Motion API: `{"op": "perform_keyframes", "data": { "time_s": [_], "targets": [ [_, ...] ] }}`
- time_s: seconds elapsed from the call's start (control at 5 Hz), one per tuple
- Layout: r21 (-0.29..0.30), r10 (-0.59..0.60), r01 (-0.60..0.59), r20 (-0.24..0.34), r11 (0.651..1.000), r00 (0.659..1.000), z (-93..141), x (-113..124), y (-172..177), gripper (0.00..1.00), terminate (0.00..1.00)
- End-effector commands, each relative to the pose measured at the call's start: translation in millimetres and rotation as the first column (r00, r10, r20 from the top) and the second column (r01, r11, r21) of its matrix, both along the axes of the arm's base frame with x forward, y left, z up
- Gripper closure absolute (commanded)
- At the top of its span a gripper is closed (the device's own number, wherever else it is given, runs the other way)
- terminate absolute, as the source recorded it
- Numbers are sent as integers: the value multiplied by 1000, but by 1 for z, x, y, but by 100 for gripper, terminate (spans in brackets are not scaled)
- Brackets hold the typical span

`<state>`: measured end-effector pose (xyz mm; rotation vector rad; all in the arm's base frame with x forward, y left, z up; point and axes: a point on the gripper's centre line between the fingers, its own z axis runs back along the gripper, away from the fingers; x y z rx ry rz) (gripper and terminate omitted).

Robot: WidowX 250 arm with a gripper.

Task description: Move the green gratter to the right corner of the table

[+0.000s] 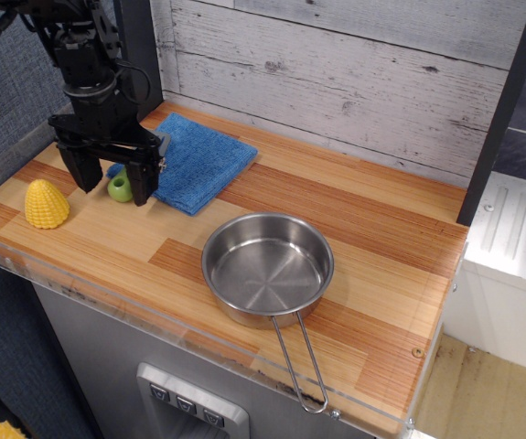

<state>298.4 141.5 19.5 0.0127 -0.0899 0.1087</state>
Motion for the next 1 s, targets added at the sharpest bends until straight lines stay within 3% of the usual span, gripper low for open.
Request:
{"op": "perform_keyframes", "data": {
  "time_s": [0.0,0.2,0.6,0.8],
  "targets": [
    [28,-18,18,13,999,1000,4,6,7,0,0],
    [24,-21,21,10,999,1000,4,6,10,100,0],
    [-26,-31,31,-3,999,1000,20,2,7,100,0],
    [-9,-54,54,49,998,997,58,0,-22,100,0]
  ]
}}
